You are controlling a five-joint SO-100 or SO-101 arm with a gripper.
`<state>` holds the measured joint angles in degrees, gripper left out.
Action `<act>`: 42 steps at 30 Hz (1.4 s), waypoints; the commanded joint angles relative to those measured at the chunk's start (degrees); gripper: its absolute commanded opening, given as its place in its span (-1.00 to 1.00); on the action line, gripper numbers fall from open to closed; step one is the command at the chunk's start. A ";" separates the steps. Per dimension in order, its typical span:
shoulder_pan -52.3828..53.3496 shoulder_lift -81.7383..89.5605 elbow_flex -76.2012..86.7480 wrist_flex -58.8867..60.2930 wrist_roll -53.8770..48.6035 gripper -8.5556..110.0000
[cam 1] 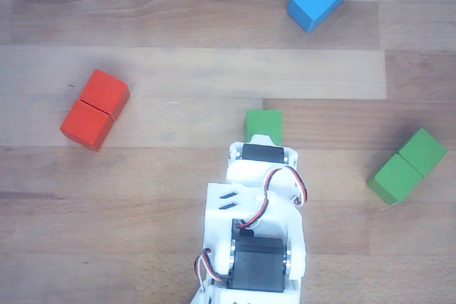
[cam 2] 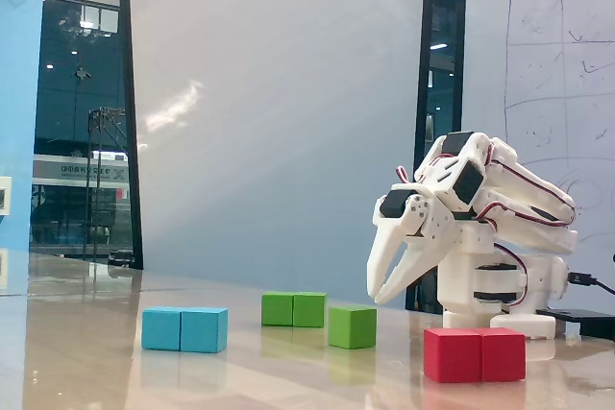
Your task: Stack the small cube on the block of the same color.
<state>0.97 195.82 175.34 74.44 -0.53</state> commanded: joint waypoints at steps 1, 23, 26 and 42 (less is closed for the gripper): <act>-0.09 1.85 -0.79 0.35 0.35 -0.86; -0.09 -13.36 -17.58 -0.44 -0.35 -0.85; -0.09 -20.92 -23.64 -0.44 -0.26 -0.85; -0.18 -57.13 -41.66 -0.44 -0.26 -0.85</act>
<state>0.97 143.96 140.89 74.36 -0.62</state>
